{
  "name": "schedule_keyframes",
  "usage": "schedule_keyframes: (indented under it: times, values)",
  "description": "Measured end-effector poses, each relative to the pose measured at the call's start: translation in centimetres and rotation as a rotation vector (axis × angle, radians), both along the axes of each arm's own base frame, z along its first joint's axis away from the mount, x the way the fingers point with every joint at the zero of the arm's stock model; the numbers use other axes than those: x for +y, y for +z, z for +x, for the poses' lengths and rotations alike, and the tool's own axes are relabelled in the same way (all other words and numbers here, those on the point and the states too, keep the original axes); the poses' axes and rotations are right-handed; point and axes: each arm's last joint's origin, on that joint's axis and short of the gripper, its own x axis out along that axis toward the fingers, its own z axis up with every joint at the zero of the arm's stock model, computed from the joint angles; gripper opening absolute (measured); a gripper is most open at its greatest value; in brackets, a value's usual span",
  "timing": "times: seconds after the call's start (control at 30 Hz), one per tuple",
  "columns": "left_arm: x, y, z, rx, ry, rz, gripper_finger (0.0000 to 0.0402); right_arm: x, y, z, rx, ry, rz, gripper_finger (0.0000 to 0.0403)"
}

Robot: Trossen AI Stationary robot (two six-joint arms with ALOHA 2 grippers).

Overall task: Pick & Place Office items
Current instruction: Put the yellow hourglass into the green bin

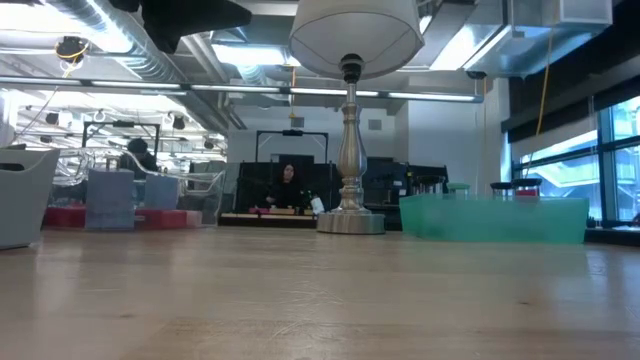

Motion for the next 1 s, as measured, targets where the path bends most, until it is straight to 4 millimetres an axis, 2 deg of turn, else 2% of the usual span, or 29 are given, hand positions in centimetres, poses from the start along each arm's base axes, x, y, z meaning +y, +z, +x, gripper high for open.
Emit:
schedule_keyframes:
  times: [1.0]
  values:
    - [0.01, -0.14, -0.02, 0.014, -0.003, 0.022, 0.0196, 0.04, -0.05, -0.10, 0.021, -0.149, 0.057, 0.0288]
